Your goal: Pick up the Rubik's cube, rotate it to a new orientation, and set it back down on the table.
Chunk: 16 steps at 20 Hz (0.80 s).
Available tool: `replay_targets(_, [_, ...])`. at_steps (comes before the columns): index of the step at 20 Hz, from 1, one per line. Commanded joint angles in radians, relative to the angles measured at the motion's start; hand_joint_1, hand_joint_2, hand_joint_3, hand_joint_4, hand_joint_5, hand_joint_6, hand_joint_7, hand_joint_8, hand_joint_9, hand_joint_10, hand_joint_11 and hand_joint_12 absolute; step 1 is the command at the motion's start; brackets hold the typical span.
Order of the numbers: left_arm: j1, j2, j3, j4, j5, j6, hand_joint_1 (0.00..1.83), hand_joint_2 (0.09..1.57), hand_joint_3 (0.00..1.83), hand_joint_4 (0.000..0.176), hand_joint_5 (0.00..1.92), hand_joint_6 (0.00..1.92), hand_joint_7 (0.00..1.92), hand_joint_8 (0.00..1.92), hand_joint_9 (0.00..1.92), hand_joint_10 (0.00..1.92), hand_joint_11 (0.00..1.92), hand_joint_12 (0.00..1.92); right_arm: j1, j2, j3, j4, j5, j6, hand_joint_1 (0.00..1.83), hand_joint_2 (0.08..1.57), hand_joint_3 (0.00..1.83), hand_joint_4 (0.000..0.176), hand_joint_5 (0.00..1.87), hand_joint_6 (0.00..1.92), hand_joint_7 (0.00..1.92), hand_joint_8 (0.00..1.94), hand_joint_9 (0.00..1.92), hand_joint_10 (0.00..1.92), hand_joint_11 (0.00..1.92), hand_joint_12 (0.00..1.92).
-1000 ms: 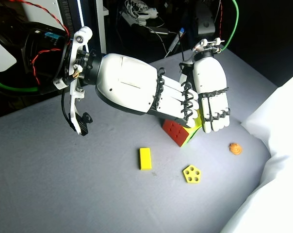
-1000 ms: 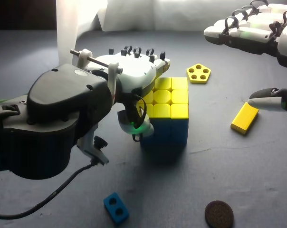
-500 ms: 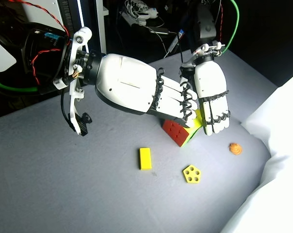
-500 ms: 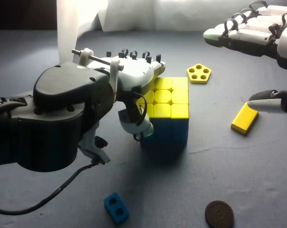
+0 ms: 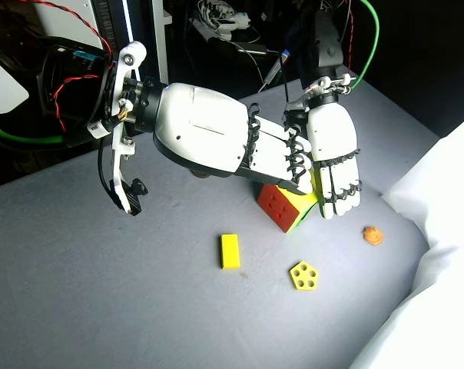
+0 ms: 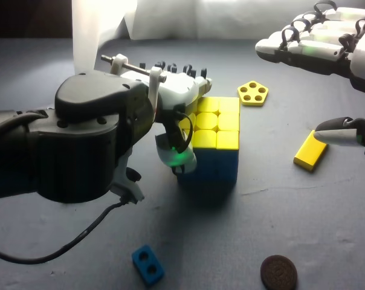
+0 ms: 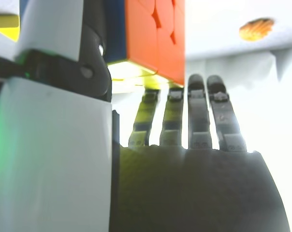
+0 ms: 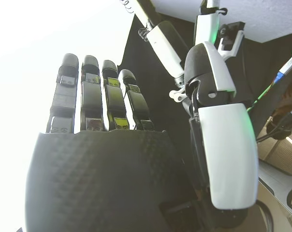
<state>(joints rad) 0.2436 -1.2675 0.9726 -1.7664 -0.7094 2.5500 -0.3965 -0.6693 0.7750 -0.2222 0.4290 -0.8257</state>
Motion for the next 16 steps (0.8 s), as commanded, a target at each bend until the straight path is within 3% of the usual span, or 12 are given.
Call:
replay_targets(1, [-0.015, -0.001, 0.005, 0.050, -0.007, 0.001, 1.08, 1.00, 0.00, 0.048, 0.00, 0.00, 0.00, 0.00, 0.00, 0.00, 0.00, 0.00, 0.006, 0.003, 0.001, 0.011, 0.119, 0.000, 0.68, 1.23, 0.00, 0.000, 0.00, 0.00, 0.11, 0.00, 0.10, 0.01, 0.00, 0.15])
replay_targets(4, [-0.016, -0.011, 0.012, 0.040, -0.007, 0.005, 1.06, 0.99, 0.00, 0.053, 0.00, 0.00, 0.00, 0.00, 0.00, 0.00, 0.00, 0.00, 0.004, 0.003, 0.001, 0.007, 0.119, 0.000, 0.69, 1.23, 0.00, 0.000, 0.00, 0.00, 0.08, 0.00, 0.11, 0.01, 0.00, 0.18])
replay_targets(6, [-0.015, -0.015, 0.013, 0.029, -0.010, 0.017, 1.09, 0.98, 0.00, 0.051, 0.00, 0.00, 0.00, 0.00, 0.00, 0.00, 0.00, 0.00, 0.004, 0.003, 0.001, 0.005, 0.119, 0.000, 0.70, 1.21, 0.00, 0.000, 0.01, 0.00, 0.11, 0.00, 0.15, 0.02, 0.00, 0.35])
replay_targets(9, [-0.005, -0.017, 0.012, 0.024, -0.009, 0.021, 1.06, 0.99, 0.00, 0.053, 0.00, 0.00, 0.00, 0.00, 0.00, 0.00, 0.00, 0.00, 0.002, 0.003, 0.001, 0.004, 0.119, 0.000, 0.69, 1.22, 0.00, 0.000, 0.01, 0.00, 0.09, 0.00, 0.12, 0.00, 0.00, 0.25])
replay_targets(12, [0.006, -0.017, 0.007, 0.020, -0.009, 0.021, 1.04, 1.00, 0.00, 0.059, 0.00, 0.00, 0.00, 0.00, 0.00, 0.00, 0.00, 0.00, 0.002, 0.003, 0.001, 0.003, 0.120, 0.000, 0.67, 1.22, 0.00, 0.000, 0.00, 0.00, 0.08, 0.00, 0.12, 0.00, 0.00, 0.32])
replay_targets(14, [0.008, -0.017, 0.006, 0.017, -0.009, 0.021, 1.04, 1.01, 0.01, 0.061, 0.00, 0.00, 0.00, 0.00, 0.00, 0.00, 0.00, 0.00, 0.001, 0.003, 0.000, 0.002, 0.121, 0.000, 0.69, 1.22, 0.00, 0.000, 0.00, 0.00, 0.09, 0.00, 0.09, 0.01, 0.00, 0.11])
replay_targets(16, [0.011, -0.018, 0.006, 0.014, -0.009, 0.021, 1.05, 1.01, 0.00, 0.065, 0.00, 0.00, 0.00, 0.00, 0.00, 0.00, 0.00, 0.00, 0.000, 0.003, 0.000, 0.002, 0.123, 0.000, 0.70, 1.23, 0.00, 0.000, 0.00, 0.00, 0.06, 0.00, 0.09, 0.00, 0.00, 0.14])
